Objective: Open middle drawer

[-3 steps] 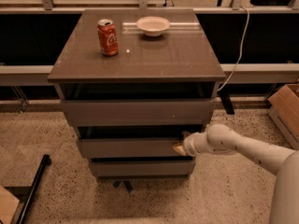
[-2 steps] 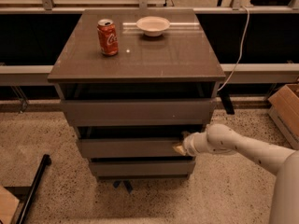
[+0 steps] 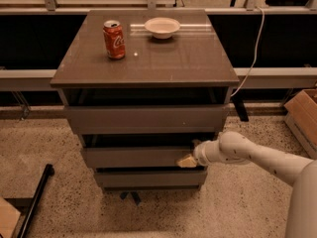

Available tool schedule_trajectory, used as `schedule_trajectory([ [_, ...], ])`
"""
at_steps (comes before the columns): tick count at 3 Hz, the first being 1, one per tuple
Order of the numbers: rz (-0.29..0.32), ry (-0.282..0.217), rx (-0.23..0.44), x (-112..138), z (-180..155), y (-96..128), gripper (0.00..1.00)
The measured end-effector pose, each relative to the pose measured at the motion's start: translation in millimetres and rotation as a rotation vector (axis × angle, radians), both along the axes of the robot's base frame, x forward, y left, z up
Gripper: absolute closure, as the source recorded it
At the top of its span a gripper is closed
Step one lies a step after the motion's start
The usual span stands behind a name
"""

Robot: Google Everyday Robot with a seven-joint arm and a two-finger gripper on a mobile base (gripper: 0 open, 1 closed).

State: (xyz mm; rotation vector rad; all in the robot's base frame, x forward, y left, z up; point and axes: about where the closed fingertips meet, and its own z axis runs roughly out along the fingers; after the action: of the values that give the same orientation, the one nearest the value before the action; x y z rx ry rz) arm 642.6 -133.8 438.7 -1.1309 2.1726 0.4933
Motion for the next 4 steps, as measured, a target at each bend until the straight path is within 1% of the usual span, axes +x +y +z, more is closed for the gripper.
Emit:
schedule_trajectory([
  [1,0.0,0.0,0.0,0,0,0,0.0],
  [2,0.001,0.0,0.0,0,0,0,0.0],
  [3,0.1,0.07,-0.029,-10,-15,15,0.19],
  [4,0.108,0.074,-0.033,-11,-15,16,0.41],
])
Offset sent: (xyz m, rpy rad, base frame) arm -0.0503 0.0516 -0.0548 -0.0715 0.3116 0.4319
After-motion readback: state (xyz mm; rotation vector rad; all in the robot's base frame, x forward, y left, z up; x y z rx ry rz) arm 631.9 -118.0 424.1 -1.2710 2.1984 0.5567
